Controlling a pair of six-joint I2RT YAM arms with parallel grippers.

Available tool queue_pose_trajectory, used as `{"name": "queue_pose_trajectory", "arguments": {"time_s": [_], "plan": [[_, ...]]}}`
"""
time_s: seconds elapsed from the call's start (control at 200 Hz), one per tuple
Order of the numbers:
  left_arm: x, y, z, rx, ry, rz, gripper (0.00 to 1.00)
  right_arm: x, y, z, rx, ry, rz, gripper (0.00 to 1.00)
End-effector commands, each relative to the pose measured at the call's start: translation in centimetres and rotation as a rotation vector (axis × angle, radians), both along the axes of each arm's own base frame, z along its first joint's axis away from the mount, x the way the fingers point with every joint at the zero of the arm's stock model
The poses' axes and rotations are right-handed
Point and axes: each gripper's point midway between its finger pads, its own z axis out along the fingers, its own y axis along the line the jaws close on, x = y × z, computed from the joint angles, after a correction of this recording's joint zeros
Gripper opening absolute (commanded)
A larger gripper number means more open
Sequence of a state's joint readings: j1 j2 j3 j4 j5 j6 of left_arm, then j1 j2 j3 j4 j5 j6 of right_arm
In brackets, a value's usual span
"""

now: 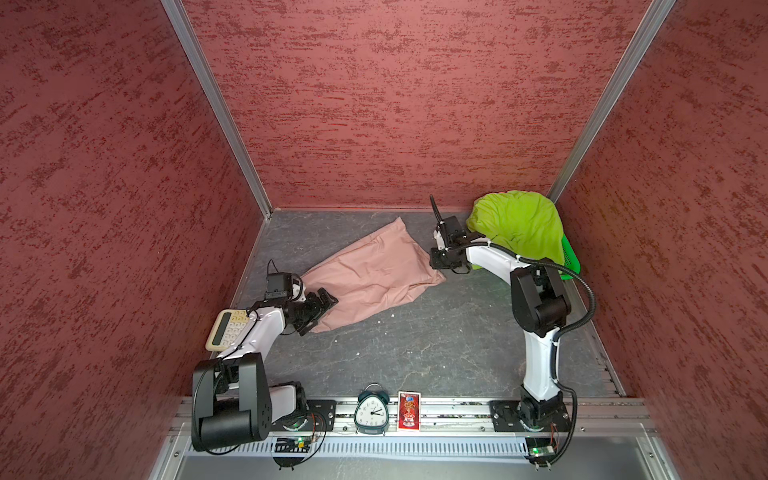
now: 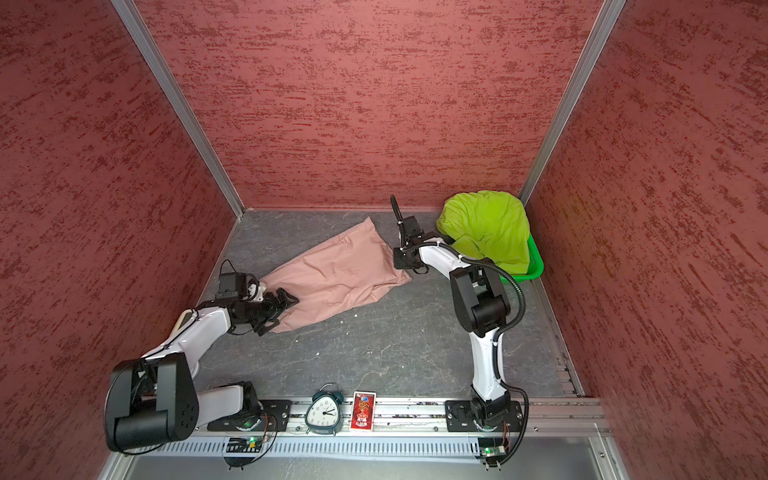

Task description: Fold and stack the shorts

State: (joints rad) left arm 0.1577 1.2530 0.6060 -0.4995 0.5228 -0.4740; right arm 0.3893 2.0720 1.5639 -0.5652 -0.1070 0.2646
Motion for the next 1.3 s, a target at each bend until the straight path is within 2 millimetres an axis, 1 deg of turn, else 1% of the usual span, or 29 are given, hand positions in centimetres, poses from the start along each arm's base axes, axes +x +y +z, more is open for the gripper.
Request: {"name": "queue_pose_trajectory", "arguments": {"time_s": [0.0, 0.05, 0.13, 0.281, 0.361, 0.411, 0.446, 0.546, 0.631, 0.746, 0.797, 0.857, 0.907, 0.967, 1.062, 1.117, 1.177, 1.227, 1.252, 1.277, 1.287, 1.292, 1.297], "plan": [[-0.4, -0.1, -0.6, 0.002, 0.01, -0.013, 0.99, 0.5, 0.8, 0.5, 0.038, -0.022, 0.005, 0.34], [-0.4, -0.1, -0.5, 0.003, 0.008, -0.013, 0.99, 0.5, 0.9, 0.3, 0.039, -0.017, 0.007, 0.31], [-0.4, -0.1, -0.5, 0.003, 0.007, -0.014, 0.99, 0.5, 0.8, 0.2, 0.033, -0.009, 0.006, 0.29], [-0.4, -0.1, -0.6, 0.004, 0.009, -0.014, 0.99, 0.4, 0.6, -0.2, 0.007, 0.002, 0.007, 0.28], [-0.5, -0.1, -0.7, 0.004, 0.01, -0.013, 0.99, 0.4, 0.5, -0.4, -0.002, 0.008, 0.008, 0.19], [-0.4, -0.1, -0.7, 0.004, 0.009, -0.014, 0.99, 0.4, 0.6, -0.3, -0.001, 0.008, 0.008, 0.07], [-0.4, -0.1, -0.6, 0.005, 0.005, -0.013, 0.99, 0.5, 0.6, -0.2, -0.001, 0.008, 0.007, 0.0], [-0.4, 0.1, -0.8, 0.01, 0.01, -0.009, 0.99, 0.5, 0.4, 0.9, -0.009, 0.007, 0.004, 0.0], [-0.5, 0.4, -1.0, 0.023, 0.019, 0.001, 0.99, 0.4, -0.1, 3.0, -0.026, -0.008, -0.001, 0.0], [-0.6, 0.8, -1.3, 0.026, 0.03, 0.017, 0.99, 0.1, -0.7, 6.3, -0.029, -0.046, -0.013, 0.0], [-0.6, 1.0, -1.4, 0.024, 0.036, 0.022, 0.99, -0.2, -1.2, 7.3, -0.033, -0.054, -0.023, 0.0], [-0.6, 1.0, -1.6, 0.022, 0.039, 0.027, 0.99, -0.7, -2.1, 8.0, -0.046, -0.055, -0.04, 0.0], [-0.6, 1.0, -1.8, 0.018, 0.044, 0.028, 0.99, -1.2, -2.9, 7.9, -0.058, -0.053, -0.056, 0.0], [-0.6, 0.8, -1.9, 0.007, 0.045, 0.024, 0.99, -1.7, -4.0, 7.3, -0.067, -0.05, -0.074, 0.0], [-0.6, 0.7, -2.1, 0.0, 0.045, 0.021, 0.99, -2.4, -6.1, 5.3, -0.09, -0.013, -0.114, 0.0], [-0.7, 0.7, -2.1, 0.002, 0.048, 0.019, 0.99, -2.7, -7.6, 4.7, -0.114, -0.009, -0.144, 0.0], [-0.8, 0.7, -2.1, 0.002, 0.047, 0.017, 0.99, -2.8, -8.8, 4.6, -0.117, -0.013, -0.167, 0.0], [-0.7, 0.5, -2.0, -0.007, 0.039, 0.013, 0.99, -2.9, -9.3, 4.5, -0.114, -0.014, -0.175, 0.0], [-0.7, 0.4, -2.1, -0.01, 0.037, 0.012, 0.99, -3.0, -9.5, 4.4, -0.113, -0.012, -0.177, 0.05], [-0.6, 0.4, -2.0, -0.012, 0.033, 0.01, 0.99, -3.1, -9.7, 4.3, -0.114, -0.01, -0.177, 0.15], [-0.6, 0.3, -2.0, -0.013, 0.032, 0.009, 0.99, -3.1, -9.7, 4.3, -0.116, -0.009, -0.178, 0.22], [-0.6, 0.3, -2.0, -0.013, 0.032, 0.009, 0.99, -3.1, -9.7, 4.3, -0.116, -0.009, -0.178, 0.22], [-0.6, 0.3, -2.0, -0.014, 0.031, 0.007, 0.99, -3.2, -9.8, 4.3, -0.12, -0.008, -0.178, 0.29]]}}
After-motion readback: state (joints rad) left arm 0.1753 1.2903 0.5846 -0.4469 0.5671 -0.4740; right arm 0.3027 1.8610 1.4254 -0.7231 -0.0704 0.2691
